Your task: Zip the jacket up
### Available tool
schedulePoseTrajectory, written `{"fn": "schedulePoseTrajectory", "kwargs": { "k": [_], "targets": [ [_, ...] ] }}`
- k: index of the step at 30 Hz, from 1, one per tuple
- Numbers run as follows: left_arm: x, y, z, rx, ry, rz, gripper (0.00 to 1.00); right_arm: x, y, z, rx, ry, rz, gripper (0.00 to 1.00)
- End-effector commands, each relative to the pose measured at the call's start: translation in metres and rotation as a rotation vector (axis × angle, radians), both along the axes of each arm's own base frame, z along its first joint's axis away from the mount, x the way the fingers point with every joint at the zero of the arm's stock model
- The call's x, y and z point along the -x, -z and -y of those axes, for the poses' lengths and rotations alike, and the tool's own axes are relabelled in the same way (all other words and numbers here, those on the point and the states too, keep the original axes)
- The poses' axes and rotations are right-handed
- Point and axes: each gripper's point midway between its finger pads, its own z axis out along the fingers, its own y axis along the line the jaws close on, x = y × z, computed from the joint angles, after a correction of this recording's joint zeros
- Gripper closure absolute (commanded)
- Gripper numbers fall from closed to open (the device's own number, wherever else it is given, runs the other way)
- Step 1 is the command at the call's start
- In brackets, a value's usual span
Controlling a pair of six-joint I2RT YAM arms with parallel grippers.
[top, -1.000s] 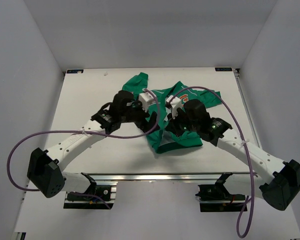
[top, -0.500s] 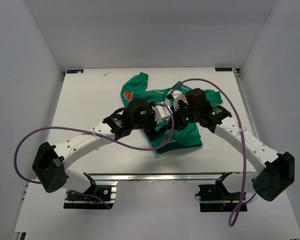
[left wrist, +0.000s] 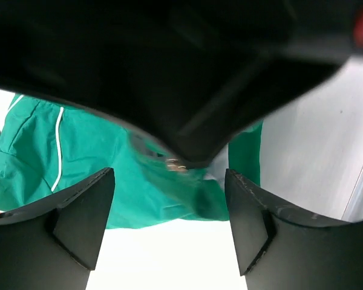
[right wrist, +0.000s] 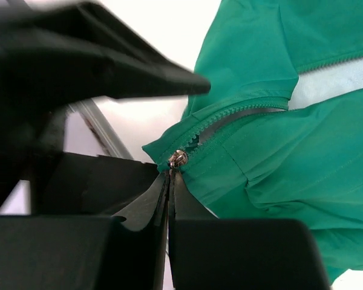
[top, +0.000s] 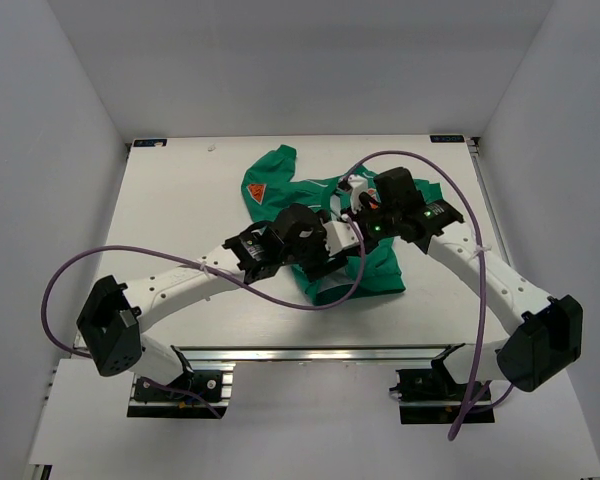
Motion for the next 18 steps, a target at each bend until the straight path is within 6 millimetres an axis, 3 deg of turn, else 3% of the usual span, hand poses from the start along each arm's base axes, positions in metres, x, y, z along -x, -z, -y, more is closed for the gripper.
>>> {"fn": "schedulePoseTrajectory", "kwargs": {
  "k": [1, 8, 15, 18],
  "targets": [
    [-0.004, 0.003, -0.004, -0.05, -0.034, 0.041, 0.18, -0.007, -0.042, -0.009, -0.126, -0.002, 0.014, 1.0],
    [-0.01, 0.003, -0.007, -0.059, -0.073, 0.073, 0.4, -0.004, -0.05, -0.006, -0.165, -0.004, -0.021, 1.0],
    [-0.002, -0.011, 0.0, -0.006, -0.025, 0.073, 0.43, -0.007, -0.035, -0.003, -0.128, 0.015, -0.053, 1.0],
    [0.002, -0.016, 0.001, 0.01, -0.007, 0.072, 0.49, -0.009, -0.033, -0.004, -0.121, 0.014, -0.05, 1.0]
  ]
}}
